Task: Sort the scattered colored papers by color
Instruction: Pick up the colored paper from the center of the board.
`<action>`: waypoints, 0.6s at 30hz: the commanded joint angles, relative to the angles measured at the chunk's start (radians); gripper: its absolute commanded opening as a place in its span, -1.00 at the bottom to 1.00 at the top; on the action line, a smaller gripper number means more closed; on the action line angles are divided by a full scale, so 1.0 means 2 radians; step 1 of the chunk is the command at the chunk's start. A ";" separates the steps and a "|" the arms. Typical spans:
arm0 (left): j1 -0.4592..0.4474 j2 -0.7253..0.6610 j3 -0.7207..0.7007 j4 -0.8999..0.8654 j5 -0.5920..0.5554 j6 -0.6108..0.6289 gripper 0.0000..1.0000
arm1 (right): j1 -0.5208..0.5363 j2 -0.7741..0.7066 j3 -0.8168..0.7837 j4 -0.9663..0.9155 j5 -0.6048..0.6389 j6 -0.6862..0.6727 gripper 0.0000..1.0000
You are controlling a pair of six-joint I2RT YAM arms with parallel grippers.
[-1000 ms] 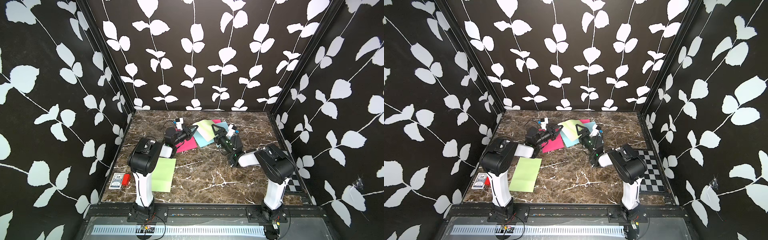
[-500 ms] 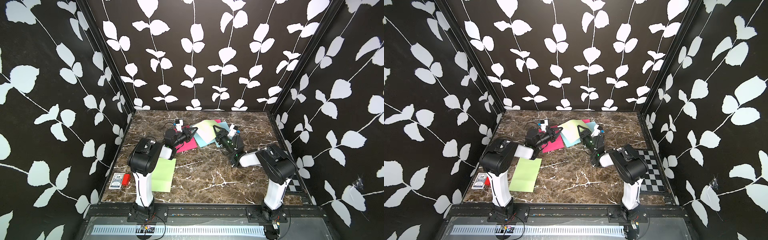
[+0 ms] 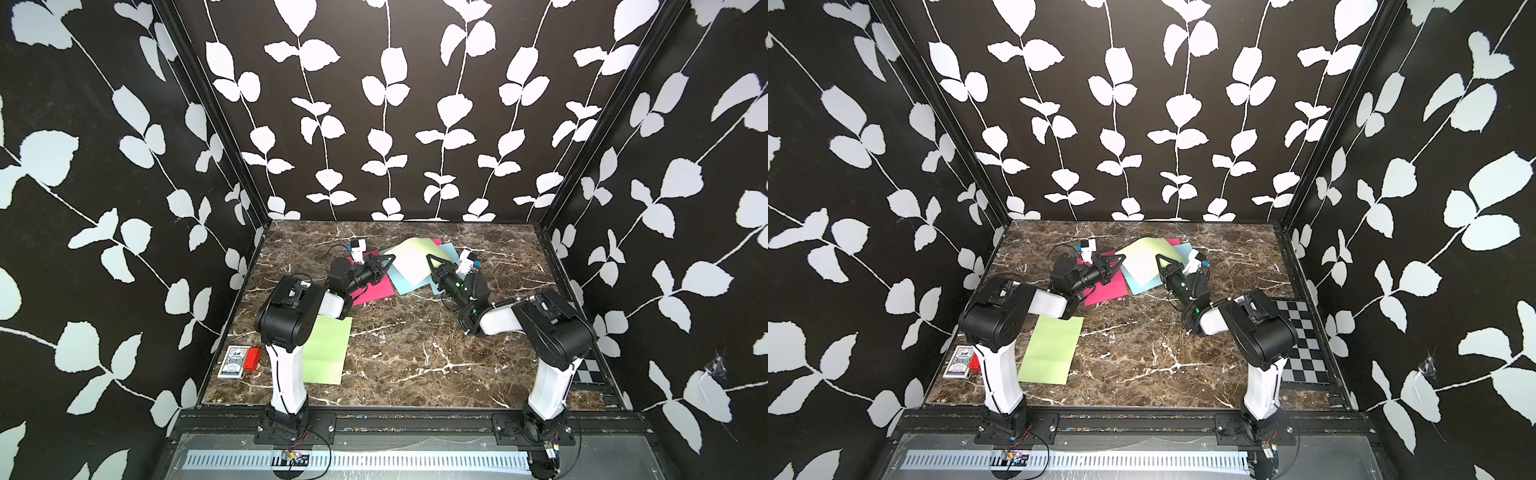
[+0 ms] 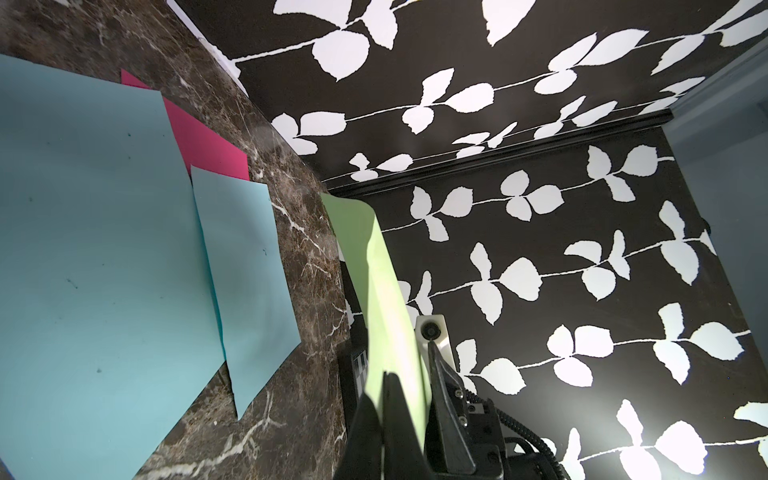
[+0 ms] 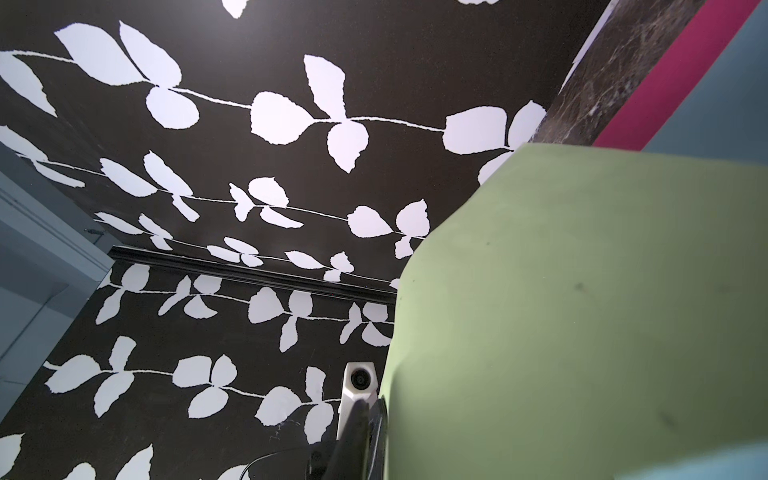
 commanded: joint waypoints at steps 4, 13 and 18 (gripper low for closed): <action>0.002 -0.019 0.003 0.012 0.007 0.007 -1.00 | -0.002 -0.015 -0.011 0.043 -0.009 0.083 -1.00; 0.006 -0.020 0.025 -0.022 0.042 0.039 0.00 | -0.002 -0.009 0.003 0.042 -0.034 0.086 -1.00; 0.021 -0.019 0.051 -0.074 0.105 0.087 0.31 | -0.006 -0.013 0.015 0.038 -0.081 0.083 -1.00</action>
